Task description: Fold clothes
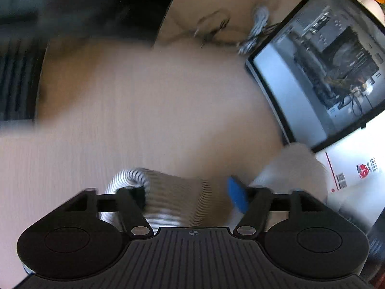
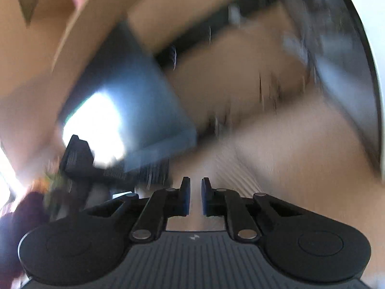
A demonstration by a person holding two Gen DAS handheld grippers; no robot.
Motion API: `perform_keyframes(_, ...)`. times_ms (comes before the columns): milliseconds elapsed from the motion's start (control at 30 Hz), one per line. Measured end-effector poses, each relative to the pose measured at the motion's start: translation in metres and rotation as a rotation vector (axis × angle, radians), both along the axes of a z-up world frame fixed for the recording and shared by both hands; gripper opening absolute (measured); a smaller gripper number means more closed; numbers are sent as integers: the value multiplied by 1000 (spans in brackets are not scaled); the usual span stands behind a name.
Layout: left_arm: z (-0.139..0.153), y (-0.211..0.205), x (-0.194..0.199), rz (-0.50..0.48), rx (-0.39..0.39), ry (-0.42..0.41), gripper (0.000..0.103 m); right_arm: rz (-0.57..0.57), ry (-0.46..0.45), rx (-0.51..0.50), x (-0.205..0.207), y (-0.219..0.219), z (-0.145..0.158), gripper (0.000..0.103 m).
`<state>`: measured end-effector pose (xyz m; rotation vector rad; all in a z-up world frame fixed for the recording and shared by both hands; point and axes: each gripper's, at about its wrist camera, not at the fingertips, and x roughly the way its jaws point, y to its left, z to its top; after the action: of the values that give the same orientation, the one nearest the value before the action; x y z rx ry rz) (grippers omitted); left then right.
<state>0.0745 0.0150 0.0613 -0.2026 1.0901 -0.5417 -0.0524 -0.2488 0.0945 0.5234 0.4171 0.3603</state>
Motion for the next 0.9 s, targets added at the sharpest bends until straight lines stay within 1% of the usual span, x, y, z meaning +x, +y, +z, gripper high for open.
perform_keyframes(33,8,0,8,-2,22,-17,87,-33,-13,-23,22,3,7,10)
perform_keyframes(67,17,1,16,-2,51,-42,95,-70,-10,-56,41,4,13,11)
perform_keyframes(100,25,2,21,5,82,-71,98,-87,-6,-88,56,4,16,12)
perform_keyframes(133,30,4,22,23,108,-98,98,-79,-2,-116,66,3,16,15)
perform_keyframes(167,33,7,23,46,129,-119,98,-52,-4,-148,73,4,16,26)
perform_keyframes(200,34,10,23,68,139,-129,98,-5,-13,-180,75,8,14,34)
perform_keyframes(233,30,16,23,89,134,-124,98,52,-15,-215,76,15,11,52)
perform_keyframes(267,24,22,24,107,128,-111,98,121,-14,-253,76,25,8,61)
perform_keyframes(333,7,27,27,138,135,-66,98,268,4,-352,75,49,-5,64)
perform_keyframes(400,-7,27,28,160,148,-33,98,412,27,-480,71,76,-26,65)
perform_keyframes(467,-18,27,28,177,156,-9,98,534,43,-600,69,96,-48,73)
perform_keyframes(567,-23,27,20,176,131,-9,98,622,37,-761,69,117,-73,81)
perform_keyframes(633,-21,24,11,173,114,-28,98,664,3,-838,70,122,-80,83)
perform_keyframes(700,-14,23,2,180,98,-48,98,706,-31,-879,73,124,-78,83)
perform_keyframes(733,-10,22,-2,188,86,-58,98,715,-55,-895,75,124,-74,66)
perform_keyframes(767,-6,23,-7,198,73,-70,98,718,-81,-918,78,122,-70,45)
perform_keyframes(833,2,24,-15,213,49,-96,98,708,-124,-964,91,115,-62,38)
perform_keyframes(867,6,25,-18,219,38,-109,98,654,-141,-983,103,107,-58,37)
perform_keyframes(900,10,25,-22,225,26,-122,98,566,-158,-1007,117,96,-57,37)
